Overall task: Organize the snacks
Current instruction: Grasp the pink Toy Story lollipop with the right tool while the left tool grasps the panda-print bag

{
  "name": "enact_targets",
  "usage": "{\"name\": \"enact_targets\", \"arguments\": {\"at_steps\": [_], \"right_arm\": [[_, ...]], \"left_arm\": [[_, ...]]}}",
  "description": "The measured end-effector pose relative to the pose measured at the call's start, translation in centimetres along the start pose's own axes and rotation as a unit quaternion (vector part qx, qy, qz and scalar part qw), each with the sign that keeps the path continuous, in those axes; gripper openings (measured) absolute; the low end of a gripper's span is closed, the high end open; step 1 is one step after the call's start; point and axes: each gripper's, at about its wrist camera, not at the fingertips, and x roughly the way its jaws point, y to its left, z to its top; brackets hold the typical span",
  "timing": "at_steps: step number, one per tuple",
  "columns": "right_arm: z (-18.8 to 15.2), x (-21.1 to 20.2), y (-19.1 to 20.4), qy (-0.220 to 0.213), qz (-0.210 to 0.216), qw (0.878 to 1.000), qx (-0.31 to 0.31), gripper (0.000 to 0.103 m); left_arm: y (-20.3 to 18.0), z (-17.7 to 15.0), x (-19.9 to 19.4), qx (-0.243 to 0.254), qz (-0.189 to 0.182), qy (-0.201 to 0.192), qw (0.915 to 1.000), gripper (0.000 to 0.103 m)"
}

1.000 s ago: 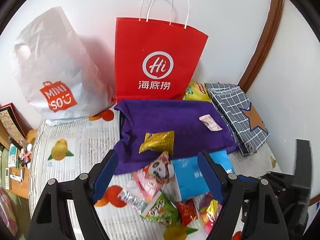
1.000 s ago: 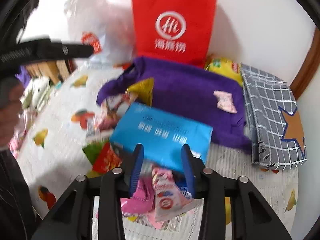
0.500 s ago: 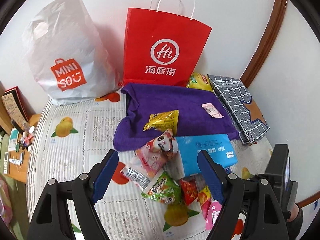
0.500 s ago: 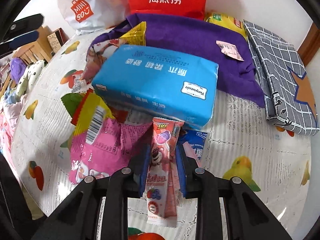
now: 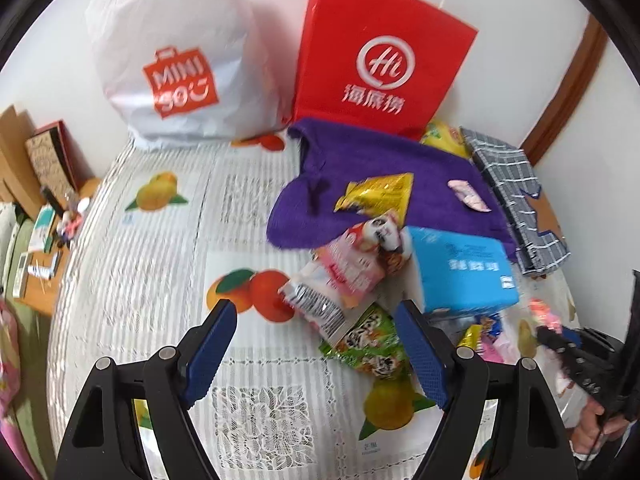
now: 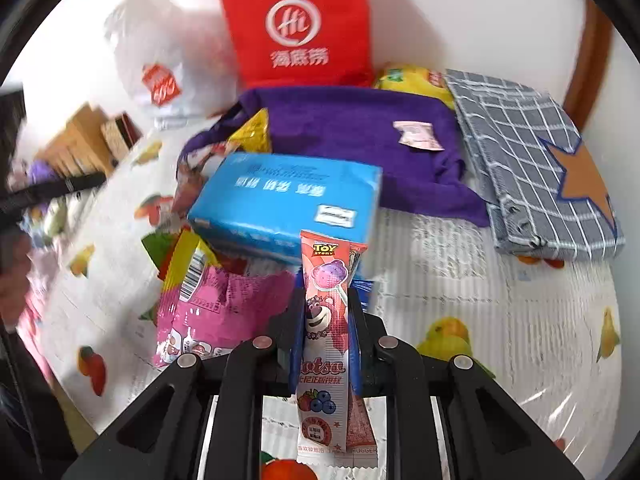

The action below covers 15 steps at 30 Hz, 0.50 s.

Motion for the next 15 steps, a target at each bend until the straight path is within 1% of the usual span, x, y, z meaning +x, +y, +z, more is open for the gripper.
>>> {"name": "enact_targets", "arguments": {"at_steps": [4, 8, 10, 14, 15], "right_arm": [[-0.3, -0.8, -1.9, -0.025, -0.033, 0.999, 0.016, 0.019], [-0.5, -0.8, -4.8, -0.032, -0.029, 0.998, 0.049, 0.019], [-0.9, -0.4, -6.1, -0.028, -0.039, 0.997, 0.060, 0.019], [-1.4, 1.5, -7.8, -0.011, -0.068, 0.996, 0.064, 0.019], [-1.5, 1.8, -8.0, -0.008, -0.070, 0.995, 0.065, 0.019]], "left_arm": [[-1.0, 0.0, 1.4, 0.001, -0.002, 0.009, 1.0000, 0.080], [-3.0, 1.1, 2.2, 0.024, -0.001, 0.001, 0.9997, 0.080], [-3.7, 1.8, 2.9, 0.026, -0.003, -0.001, 0.9996, 0.080], [-4.3, 3.5, 5.0, 0.012, -0.016, 0.006, 0.9998, 0.080], [-4.4, 3.8, 5.5, 0.008, -0.017, 0.009, 0.9998, 0.080]]}}
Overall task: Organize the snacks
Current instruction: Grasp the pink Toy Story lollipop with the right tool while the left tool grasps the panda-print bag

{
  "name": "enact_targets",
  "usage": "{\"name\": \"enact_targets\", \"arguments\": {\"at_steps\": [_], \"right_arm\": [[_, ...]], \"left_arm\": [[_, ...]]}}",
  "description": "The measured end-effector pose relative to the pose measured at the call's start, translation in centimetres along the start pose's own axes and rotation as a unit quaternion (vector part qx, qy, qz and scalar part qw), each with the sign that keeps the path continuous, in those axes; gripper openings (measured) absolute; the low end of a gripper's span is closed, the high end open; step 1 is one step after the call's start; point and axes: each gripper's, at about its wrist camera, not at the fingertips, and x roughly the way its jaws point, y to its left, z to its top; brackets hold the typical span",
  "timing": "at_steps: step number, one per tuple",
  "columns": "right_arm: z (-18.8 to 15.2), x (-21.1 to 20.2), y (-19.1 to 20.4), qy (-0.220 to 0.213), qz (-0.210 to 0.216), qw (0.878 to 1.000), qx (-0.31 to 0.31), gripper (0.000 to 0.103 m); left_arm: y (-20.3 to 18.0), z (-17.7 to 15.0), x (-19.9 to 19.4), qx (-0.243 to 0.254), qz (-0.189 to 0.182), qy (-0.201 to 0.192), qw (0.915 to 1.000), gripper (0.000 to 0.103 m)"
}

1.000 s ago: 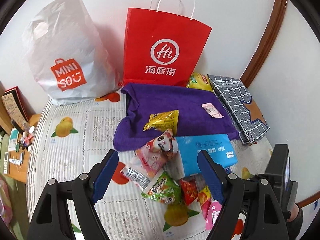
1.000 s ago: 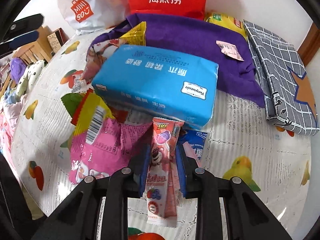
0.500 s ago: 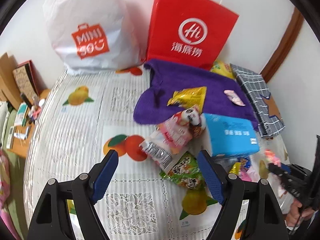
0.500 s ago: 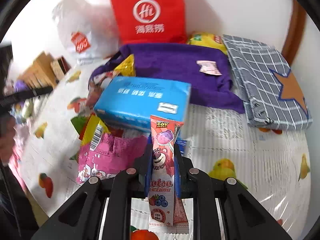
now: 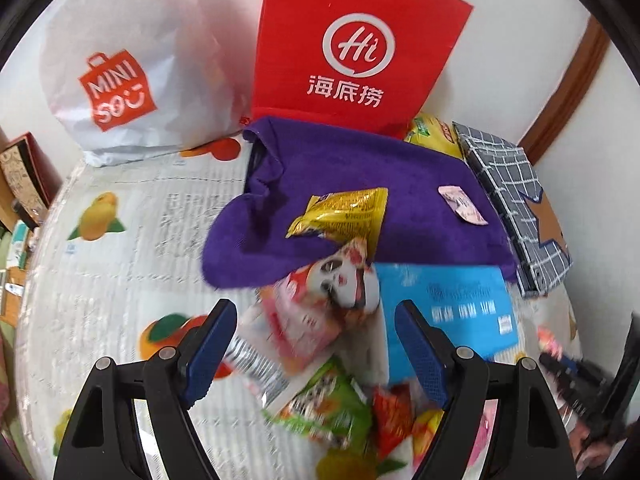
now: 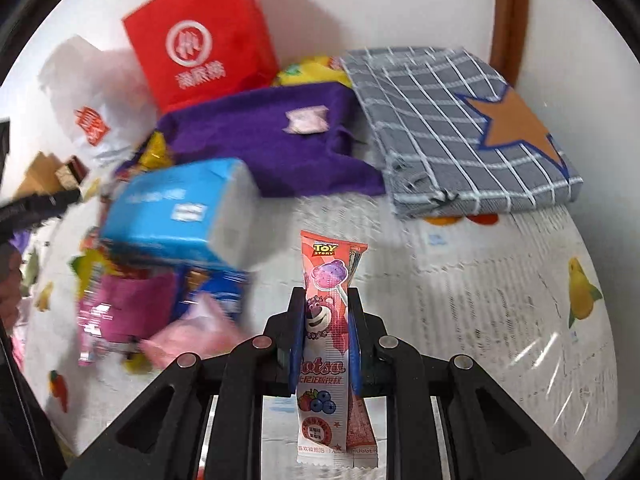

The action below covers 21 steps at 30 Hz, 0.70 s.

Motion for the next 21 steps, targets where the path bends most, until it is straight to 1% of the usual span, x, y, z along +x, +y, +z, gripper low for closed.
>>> {"name": "enact_targets", "arguments": {"at_steps": [4, 8, 10, 12, 13, 14, 15, 17, 19, 21], "right_arm": [[-0.2, 1.3, -0.5, 0.006, 0.006, 1.000, 0.004, 0.019], [0.2, 1.9, -0.4, 0.007, 0.011, 1.000, 0.006, 0.019], [0.5, 2.3, 0.0, 0.006, 0.015, 1.000, 0.003, 0.019], [0.5, 2.5, 0.4, 0.003, 0.016, 1.000, -0.003, 0.019], [0.6, 2.7, 0.6, 0.003, 0.014, 1.000, -0.006, 0.019], [0.6, 2.9, 0.9, 0.004, 0.014, 1.000, -0.008, 0.019], [0.6, 3.1, 1.1, 0.006, 0.016, 1.000, -0.009, 0.019], [0.6, 3.6, 1.6, 0.011, 0.018, 1.000, -0.009, 0.019], [0.5, 3.8, 1.9, 0.010, 0.012, 1.000, -0.013, 0.019], [0.5, 3.7, 2.0, 0.011, 0.008, 1.000, -0.010, 0.019]], "left_arm": [[0.2, 1.1, 2.3, -0.018, -0.007, 0.012, 0.9997, 0.080], [0.4, 1.3, 4.5, -0.025, -0.008, 0.034, 0.9991, 0.080], [0.7, 1.2, 5.1, -0.034, -0.021, 0.035, 0.9986, 0.081], [1.2, 1.1, 5.3, -0.045, -0.039, 0.036, 0.9976, 0.080], [1.4, 1.1, 5.4, -0.050, -0.049, 0.037, 0.9969, 0.077], [1.6, 1.0, 5.4, -0.054, -0.063, 0.037, 0.9959, 0.068], [1.7, 1.0, 5.4, -0.059, -0.076, 0.039, 0.9947, 0.067], [1.9, 0.8, 5.1, -0.057, -0.076, 0.036, 0.9948, 0.060], [1.9, 0.7, 4.5, -0.056, -0.079, 0.032, 0.9948, 0.057], [1.8, 0.4, 3.6, -0.049, -0.078, 0.024, 0.9955, 0.056]]}}
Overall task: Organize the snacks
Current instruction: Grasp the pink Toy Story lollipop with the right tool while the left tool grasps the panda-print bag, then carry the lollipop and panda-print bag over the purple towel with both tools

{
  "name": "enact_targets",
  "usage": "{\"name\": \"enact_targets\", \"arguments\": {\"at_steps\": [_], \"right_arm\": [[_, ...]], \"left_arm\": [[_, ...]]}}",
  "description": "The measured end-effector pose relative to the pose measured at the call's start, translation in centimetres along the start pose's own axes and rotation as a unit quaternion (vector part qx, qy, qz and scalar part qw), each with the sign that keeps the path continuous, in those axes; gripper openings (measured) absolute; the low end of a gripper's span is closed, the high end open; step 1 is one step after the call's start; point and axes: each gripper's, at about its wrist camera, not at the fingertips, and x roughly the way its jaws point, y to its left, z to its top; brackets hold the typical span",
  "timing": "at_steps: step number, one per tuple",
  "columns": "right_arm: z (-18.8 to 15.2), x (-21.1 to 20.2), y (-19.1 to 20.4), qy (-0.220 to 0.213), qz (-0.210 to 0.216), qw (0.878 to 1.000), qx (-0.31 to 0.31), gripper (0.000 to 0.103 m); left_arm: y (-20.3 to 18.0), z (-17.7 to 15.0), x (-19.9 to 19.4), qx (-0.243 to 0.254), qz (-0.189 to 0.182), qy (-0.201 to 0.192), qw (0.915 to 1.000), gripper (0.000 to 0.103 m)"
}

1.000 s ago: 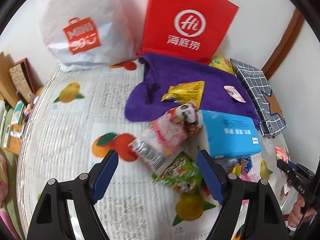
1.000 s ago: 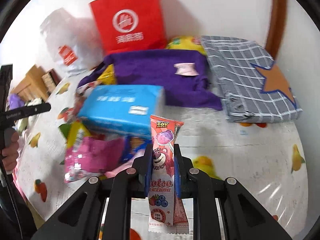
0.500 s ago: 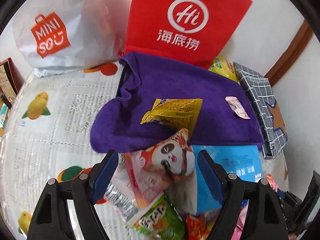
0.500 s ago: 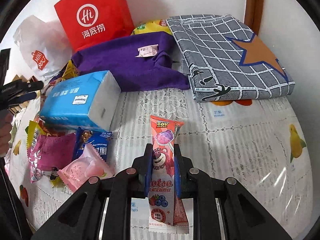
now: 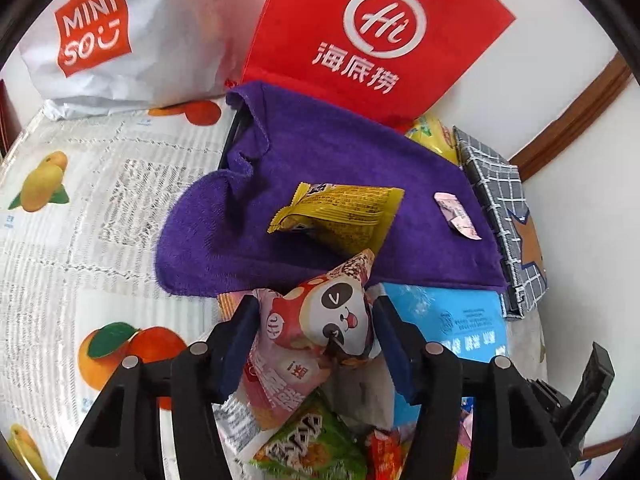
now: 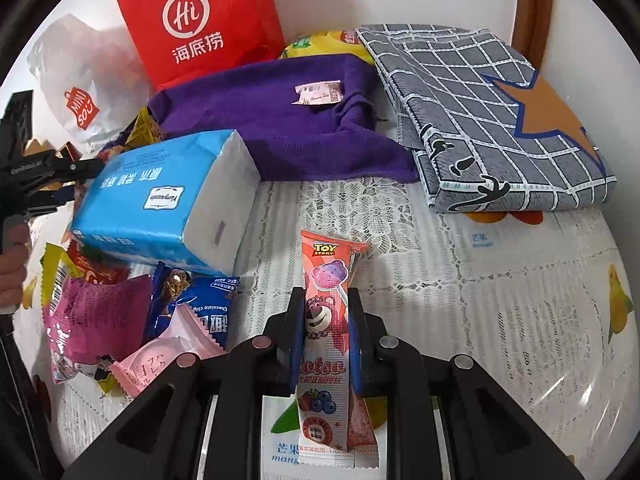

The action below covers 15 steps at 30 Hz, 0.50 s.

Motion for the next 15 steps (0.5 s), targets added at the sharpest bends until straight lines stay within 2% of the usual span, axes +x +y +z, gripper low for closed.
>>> {"name": "enact_targets", "arguments": {"at_steps": [8, 15], "right_arm": [[-0.1, -2.4, 0.1, -0.020, -0.003, 1.000, 0.008, 0.019], [-0.1, -4.9, 0.9, -0.045, -0.012, 0.999, 0.003, 0.019]], "left_arm": [[0.2, -1.1, -3.7, 0.008, 0.004, -0.024, 0.9997, 0.056], [0.2, -3.8, -6.6, 0.016, 0.010, -0.033, 0.9993, 0.056]]}}
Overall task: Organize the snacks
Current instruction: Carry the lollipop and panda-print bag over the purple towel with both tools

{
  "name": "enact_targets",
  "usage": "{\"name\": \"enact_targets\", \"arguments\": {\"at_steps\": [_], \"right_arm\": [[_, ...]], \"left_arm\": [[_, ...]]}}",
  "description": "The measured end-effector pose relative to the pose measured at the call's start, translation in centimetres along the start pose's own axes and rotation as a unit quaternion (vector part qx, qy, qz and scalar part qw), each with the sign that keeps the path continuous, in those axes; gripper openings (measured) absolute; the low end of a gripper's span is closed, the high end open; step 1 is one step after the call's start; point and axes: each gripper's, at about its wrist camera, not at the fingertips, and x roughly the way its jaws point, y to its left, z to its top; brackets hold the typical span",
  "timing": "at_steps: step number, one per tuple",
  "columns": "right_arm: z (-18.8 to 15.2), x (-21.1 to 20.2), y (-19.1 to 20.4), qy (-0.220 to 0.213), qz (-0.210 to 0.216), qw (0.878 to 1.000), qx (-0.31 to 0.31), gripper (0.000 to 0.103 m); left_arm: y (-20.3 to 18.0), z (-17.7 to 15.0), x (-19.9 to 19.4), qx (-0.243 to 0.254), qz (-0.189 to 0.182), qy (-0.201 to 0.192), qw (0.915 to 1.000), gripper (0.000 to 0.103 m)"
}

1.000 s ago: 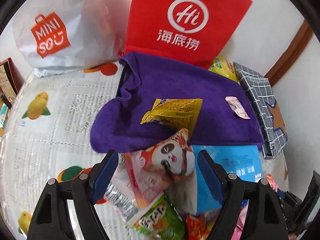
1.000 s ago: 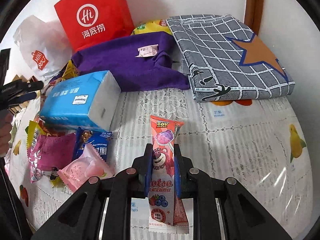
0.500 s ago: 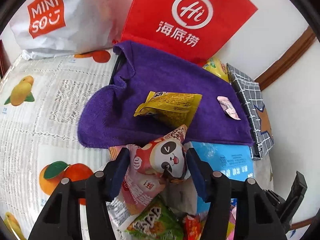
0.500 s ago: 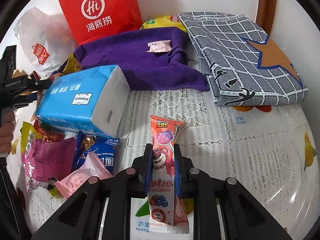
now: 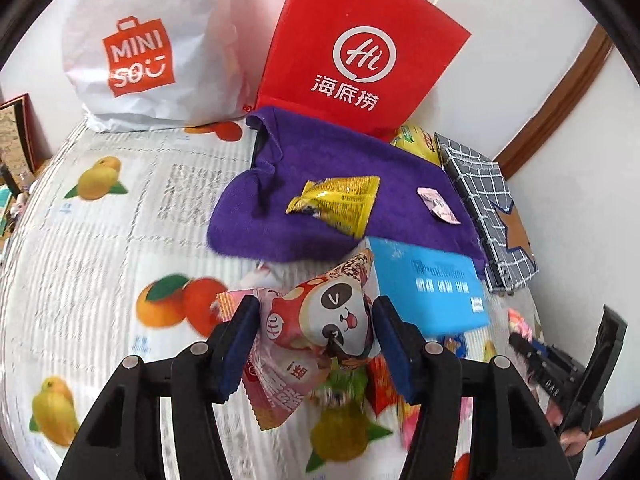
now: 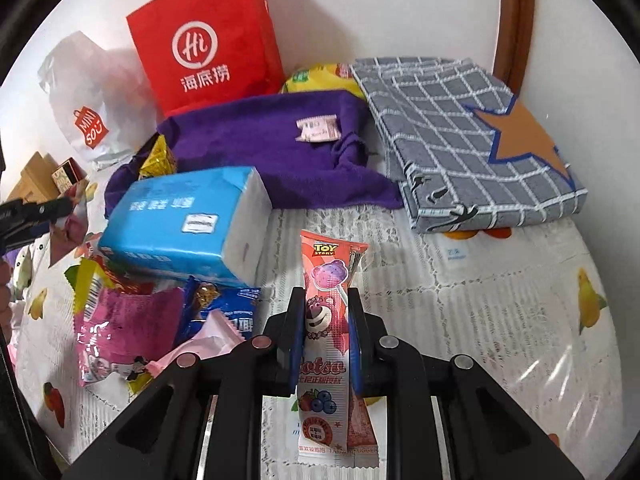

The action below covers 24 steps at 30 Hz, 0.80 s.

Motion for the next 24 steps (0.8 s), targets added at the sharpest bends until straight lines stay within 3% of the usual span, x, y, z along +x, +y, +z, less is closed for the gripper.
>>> {"name": "enact_targets", "arguments": {"at_steps": [10, 15, 24], "right_arm": [[0.6, -3.5, 2.1, -0.037, 0.002, 0.999, -0.006, 0.020], [1.1, -4.7, 3.8, -0.054, 0.006, 0.998, -0.022, 0.020], [2.9, -4.6, 5.6, -0.043, 0.018, 0.998, -0.039, 0.020]], "left_arm": [[-1.6, -3.1, -2.6, 0.014, -0.014, -0.006, 0.9998, 0.056], [-3.3, -3.3, -3.3, 0.027, -0.026, -0.014, 0.9992, 0.056], [-6.6, -2.2, -3.9, 0.060, -0.047, -0.025, 0.9968, 0.056]]}}
